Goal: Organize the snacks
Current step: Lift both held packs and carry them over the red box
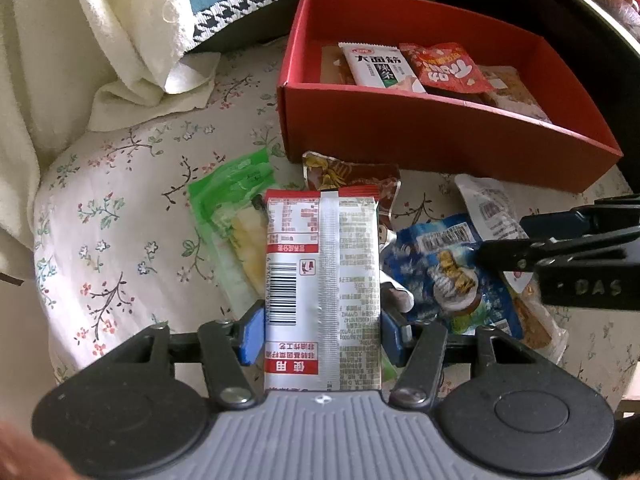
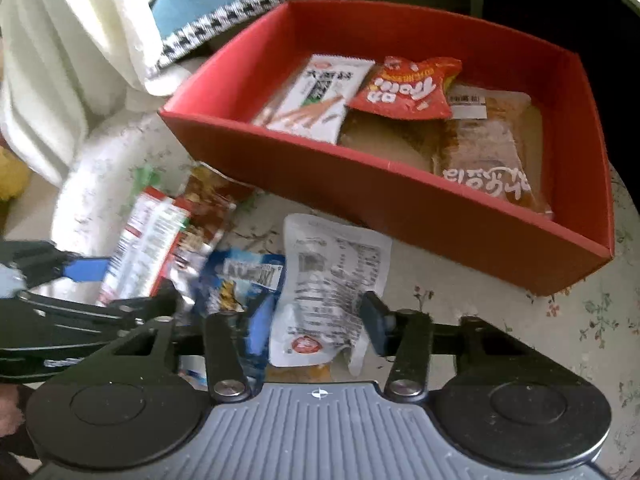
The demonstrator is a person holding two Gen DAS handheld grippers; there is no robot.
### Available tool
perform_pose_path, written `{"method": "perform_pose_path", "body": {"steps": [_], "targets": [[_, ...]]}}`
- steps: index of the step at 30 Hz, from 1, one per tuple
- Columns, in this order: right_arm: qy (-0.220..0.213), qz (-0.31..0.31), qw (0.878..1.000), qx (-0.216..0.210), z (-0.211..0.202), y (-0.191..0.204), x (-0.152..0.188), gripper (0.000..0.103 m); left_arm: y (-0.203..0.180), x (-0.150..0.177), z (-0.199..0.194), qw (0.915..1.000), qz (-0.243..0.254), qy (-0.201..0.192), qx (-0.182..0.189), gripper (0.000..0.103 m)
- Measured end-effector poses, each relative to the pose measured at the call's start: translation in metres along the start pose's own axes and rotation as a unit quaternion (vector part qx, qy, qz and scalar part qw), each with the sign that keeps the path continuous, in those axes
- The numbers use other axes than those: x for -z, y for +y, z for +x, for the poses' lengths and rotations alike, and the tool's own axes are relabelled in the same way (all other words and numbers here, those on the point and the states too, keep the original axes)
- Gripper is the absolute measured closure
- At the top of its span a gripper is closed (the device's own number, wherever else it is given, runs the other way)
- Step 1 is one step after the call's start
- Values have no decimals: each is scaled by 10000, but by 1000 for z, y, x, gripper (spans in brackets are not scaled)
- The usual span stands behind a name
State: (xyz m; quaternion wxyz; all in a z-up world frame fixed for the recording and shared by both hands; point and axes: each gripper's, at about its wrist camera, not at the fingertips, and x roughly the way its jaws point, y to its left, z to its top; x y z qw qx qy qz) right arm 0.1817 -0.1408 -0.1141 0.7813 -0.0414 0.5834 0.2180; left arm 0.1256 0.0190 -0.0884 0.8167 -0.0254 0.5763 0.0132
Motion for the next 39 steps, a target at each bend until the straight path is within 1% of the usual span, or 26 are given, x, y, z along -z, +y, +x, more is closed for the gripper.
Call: {"method": "perform_pose_path", "body": {"steps": [1, 6, 9, 10, 13, 15, 17, 18, 22, 24, 25, 27, 29, 30, 31, 32, 33, 36, 39], "targets": [[-13, 21, 10000, -78, -2, -1, 0, 53, 1, 0, -1, 10000, -10, -23, 13, 53], [-12, -75, 10000, -30, -4, 0, 2, 54, 4, -2, -9, 9998, -18, -171, 78, 55], [-114, -111, 9999, 7, -12, 0, 1, 54, 3, -2, -13, 9997, -17, -216, 124, 55], [-163, -104, 9998, 17, -15, -1, 0, 58, 3, -3, -14, 9996, -29, -227, 139, 55], [-274, -85, 9996, -19, -24, -3, -1, 57, 3, -3, -17, 9995, -51, -259, 180, 55], [-222, -101, 9997, 32, -22, -3, -1, 57, 2, -3, -18, 9994, -48, -261, 204, 55], [-18, -120, 9999, 77, -14, -3, 2, 57, 1, -3, -18, 9995, -39, -251, 193, 55], [9, -156, 9998, 126, -12, -2, 4, 56, 1, -3, -17, 9995, -30, -233, 189, 55], [82, -102, 9989, 451, -3, -7, 6, 35, 1, -4, -13, 9997, -15, -161, 166, 55], [66, -11, 9984, 554, 2, -11, 4, 33, 0, -4, -13, 9997, 0, -146, 171, 55], [70, 93, 9987, 503, 5, -13, 3, 26, 0, -4, -13, 9997, 9, -142, 177, 55], [37, 209, 9991, 370, 9, -16, -2, 19, -2, -4, -12, 9997, 35, -132, 187, 55], [30, -17, 9982, 604, 15, -8, -2, 19, -3, -3, -11, 9998, 58, -118, 169, 54], [49, -246, 9969, 748, 17, -1, -1, 22, -3, -3, -11, 9998, 49, -105, 158, 54], [49, -479, 9954, 831, 17, 6, 3, 29, -2, -4, -10, 9998, 38, -98, 165, 54], [63, -607, 9952, 760, 14, 9, 8, 35, -1, -4, -10, 9998, 26, -92, 187, 54], [83, -620, 9959, 660, 11, 10, 11, 39, 0, -4, -10, 9998, 13, -85, 206, 54], [134, -495, 9971, 570, 2, 1, 18, 40, 1, -5, -11, 9998, -4, -87, 199, 54], [98, -328, 9978, 567, -5, -7, 19, 41, -3, -6, -16, 9995, 9, -157, 266, 54]]}}
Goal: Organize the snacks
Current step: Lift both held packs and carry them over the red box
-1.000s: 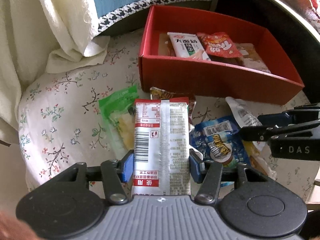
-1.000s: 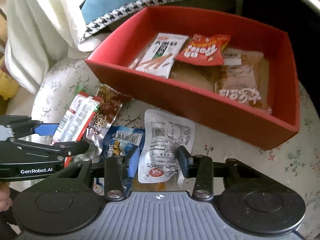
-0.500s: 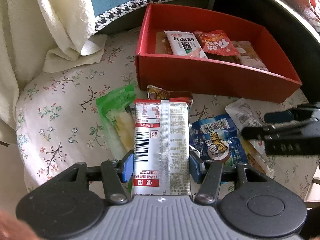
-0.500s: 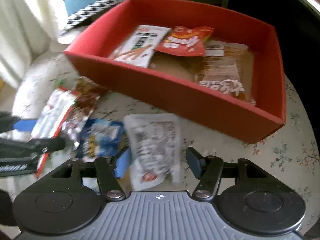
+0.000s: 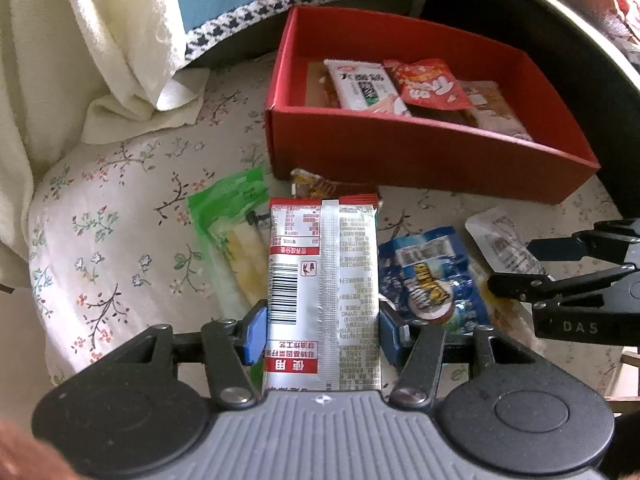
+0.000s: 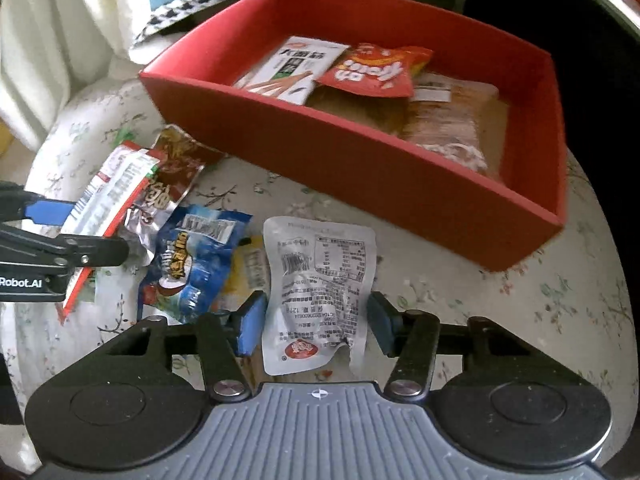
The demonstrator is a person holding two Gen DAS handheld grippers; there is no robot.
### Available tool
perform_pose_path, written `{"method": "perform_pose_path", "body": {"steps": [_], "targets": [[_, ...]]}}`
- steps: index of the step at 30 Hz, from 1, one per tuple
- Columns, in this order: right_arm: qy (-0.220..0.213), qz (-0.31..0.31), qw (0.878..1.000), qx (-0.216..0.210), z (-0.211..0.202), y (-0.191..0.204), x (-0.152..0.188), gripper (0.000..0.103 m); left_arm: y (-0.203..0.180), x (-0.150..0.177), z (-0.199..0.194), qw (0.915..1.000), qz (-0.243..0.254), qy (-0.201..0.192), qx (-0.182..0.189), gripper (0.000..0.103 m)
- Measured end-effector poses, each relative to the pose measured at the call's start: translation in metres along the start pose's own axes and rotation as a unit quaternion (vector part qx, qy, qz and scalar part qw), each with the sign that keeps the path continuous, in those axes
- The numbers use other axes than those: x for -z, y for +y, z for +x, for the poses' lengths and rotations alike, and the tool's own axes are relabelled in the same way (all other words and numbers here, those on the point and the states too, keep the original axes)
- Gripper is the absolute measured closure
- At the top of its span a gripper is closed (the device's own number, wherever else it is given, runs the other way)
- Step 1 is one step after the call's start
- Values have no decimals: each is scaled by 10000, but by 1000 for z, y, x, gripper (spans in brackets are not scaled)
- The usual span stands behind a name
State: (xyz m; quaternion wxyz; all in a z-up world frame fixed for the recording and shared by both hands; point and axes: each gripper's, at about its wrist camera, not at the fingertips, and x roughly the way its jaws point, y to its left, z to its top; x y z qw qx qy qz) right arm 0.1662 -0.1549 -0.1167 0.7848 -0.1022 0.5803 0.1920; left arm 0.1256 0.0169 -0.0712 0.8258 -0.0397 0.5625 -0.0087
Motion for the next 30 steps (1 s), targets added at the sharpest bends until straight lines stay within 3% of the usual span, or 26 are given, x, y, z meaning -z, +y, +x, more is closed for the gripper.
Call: {"method": "perform_pose_path", "body": {"steps": [14, 30], "targets": [[-892, 392, 9936, -579, -58, -9, -11, 41, -7, -9, -26, 9989, 7, -416, 204, 55], [-1440, 621, 9864, -500, -68, -23, -25, 41, -27, -32, -45, 9954, 180, -939, 103, 54]]}}
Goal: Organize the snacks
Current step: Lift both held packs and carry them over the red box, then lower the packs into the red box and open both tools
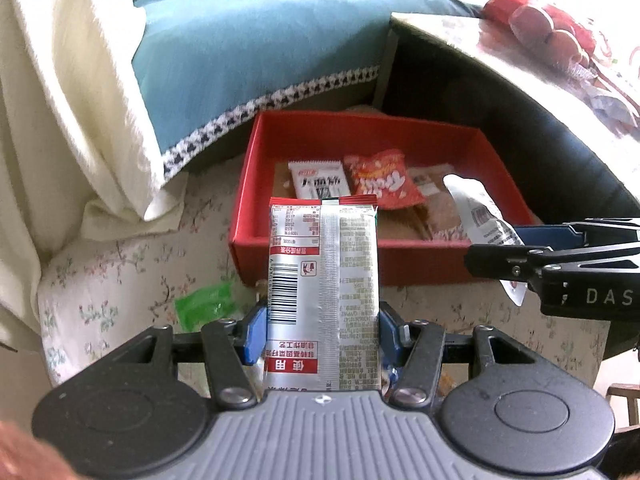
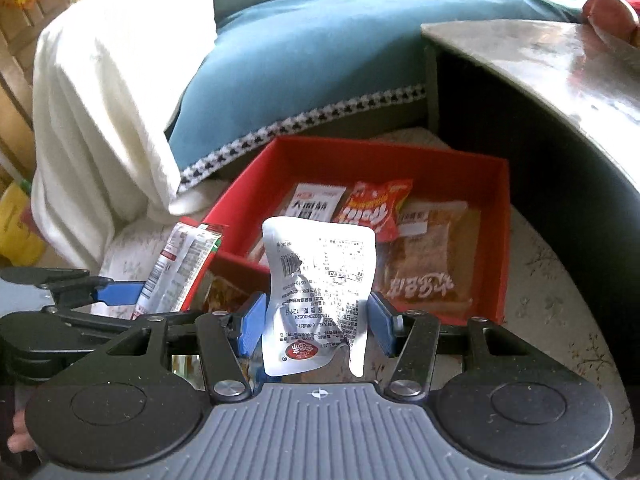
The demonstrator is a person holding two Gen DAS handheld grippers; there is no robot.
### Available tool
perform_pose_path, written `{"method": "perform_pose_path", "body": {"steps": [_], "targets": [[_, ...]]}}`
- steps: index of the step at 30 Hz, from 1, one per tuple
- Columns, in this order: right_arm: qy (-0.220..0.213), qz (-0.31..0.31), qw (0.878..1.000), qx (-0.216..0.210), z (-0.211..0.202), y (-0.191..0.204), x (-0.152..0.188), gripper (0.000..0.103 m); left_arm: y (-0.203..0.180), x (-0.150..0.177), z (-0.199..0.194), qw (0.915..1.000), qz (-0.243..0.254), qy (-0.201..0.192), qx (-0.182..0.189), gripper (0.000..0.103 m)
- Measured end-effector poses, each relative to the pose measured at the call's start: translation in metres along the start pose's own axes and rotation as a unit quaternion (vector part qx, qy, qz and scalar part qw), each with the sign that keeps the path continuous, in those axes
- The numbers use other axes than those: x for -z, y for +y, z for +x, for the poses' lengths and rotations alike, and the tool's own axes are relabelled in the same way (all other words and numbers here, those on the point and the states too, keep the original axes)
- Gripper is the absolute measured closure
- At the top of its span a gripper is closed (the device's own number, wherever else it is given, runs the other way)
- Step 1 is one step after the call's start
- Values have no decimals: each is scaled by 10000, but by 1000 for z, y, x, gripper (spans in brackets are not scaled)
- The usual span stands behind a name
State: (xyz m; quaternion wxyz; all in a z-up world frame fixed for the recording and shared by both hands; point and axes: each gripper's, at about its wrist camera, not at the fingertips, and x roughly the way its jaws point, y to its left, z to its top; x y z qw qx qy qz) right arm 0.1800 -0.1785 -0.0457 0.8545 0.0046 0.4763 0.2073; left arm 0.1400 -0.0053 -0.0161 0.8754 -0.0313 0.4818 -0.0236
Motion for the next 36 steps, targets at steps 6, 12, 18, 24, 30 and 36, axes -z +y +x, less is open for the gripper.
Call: {"method": "perform_pose_path", "body": {"steps": [6, 12, 18, 24, 30, 36], "targets": [[-165, 32, 9999, 32, 1, -3, -9, 41, -7, -13, 5, 9999, 38, -152, -54, 54], [-278, 94, 9995, 66, 4, -7, -21, 41, -16, -27, 9, 9995, 56, -292, -57, 54], [-364, 131, 9991, 169, 6, -14, -34, 41, -21, -43, 15, 9991, 93, -386, -144, 54], [-428, 215, 9982, 368, 3, -4, -35, 41, -21, -60, 30, 9991, 73, -351, -232, 54], [-384, 283, 9972, 569, 12, -2, -41, 41, -18, -74, 45, 9990, 15, -334, -294, 54], [-307, 307, 9968, 667, 26, -6, -49, 40, -18, -83, 61, 9989, 28, -271, -379, 54]]}}
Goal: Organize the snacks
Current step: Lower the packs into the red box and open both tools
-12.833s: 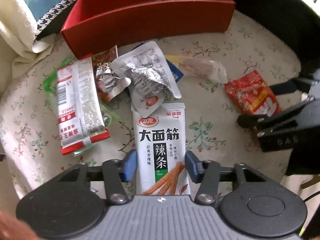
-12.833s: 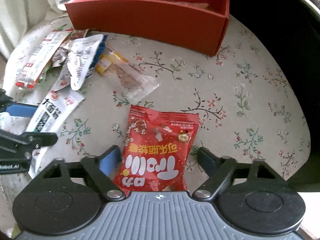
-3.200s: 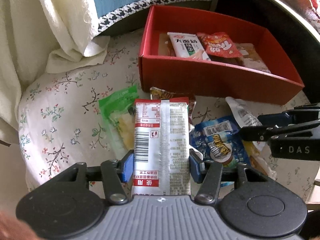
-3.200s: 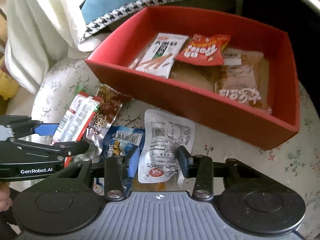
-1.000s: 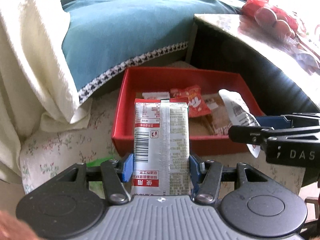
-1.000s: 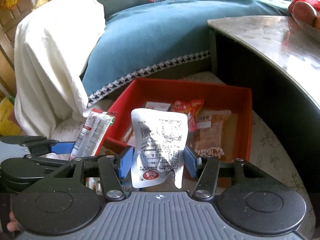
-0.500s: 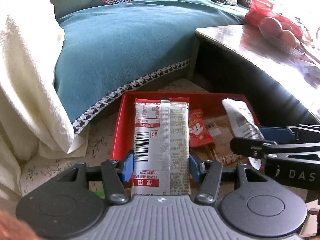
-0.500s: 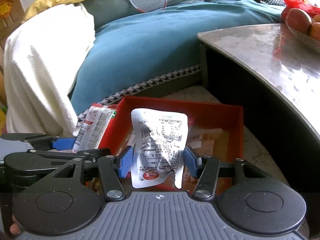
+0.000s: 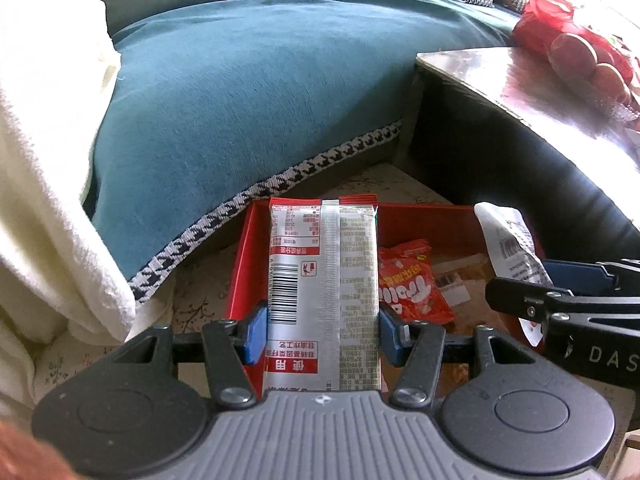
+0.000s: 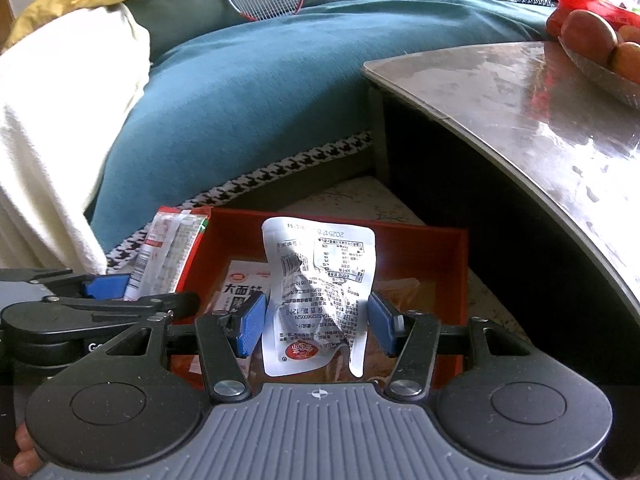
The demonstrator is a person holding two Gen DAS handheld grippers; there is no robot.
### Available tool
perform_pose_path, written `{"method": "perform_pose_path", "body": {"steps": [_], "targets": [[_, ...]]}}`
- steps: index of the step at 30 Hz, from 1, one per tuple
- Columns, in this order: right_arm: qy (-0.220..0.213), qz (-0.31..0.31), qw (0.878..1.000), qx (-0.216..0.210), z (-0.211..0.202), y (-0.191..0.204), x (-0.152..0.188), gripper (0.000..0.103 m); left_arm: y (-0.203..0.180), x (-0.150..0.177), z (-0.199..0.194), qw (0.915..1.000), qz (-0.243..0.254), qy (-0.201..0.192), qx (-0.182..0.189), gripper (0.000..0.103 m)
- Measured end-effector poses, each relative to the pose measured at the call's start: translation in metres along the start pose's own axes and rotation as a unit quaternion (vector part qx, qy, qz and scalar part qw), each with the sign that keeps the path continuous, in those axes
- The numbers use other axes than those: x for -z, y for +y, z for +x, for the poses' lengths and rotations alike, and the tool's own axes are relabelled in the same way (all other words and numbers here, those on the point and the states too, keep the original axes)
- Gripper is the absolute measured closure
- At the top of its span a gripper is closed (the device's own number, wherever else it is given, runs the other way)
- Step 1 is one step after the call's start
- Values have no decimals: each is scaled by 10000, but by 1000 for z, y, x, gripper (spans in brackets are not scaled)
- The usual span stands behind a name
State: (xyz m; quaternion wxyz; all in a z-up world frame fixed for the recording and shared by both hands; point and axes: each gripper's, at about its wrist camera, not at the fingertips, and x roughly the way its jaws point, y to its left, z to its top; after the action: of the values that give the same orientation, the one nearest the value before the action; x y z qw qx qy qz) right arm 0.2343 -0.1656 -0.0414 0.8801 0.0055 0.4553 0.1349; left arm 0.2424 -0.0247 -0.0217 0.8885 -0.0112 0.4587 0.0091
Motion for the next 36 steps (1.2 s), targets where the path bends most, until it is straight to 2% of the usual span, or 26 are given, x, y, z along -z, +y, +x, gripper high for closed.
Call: {"method": "perform_pose_path", "body": {"steps": [14, 36], "targets": [[437, 34, 9987, 277, 42, -11, -4, 40, -8, -6, 35, 9995, 174, 224, -117, 54], [997, -51, 9935, 547, 78, -11, 5, 39, -13, 3, 76, 9963, 343, 772, -187, 54]]}}
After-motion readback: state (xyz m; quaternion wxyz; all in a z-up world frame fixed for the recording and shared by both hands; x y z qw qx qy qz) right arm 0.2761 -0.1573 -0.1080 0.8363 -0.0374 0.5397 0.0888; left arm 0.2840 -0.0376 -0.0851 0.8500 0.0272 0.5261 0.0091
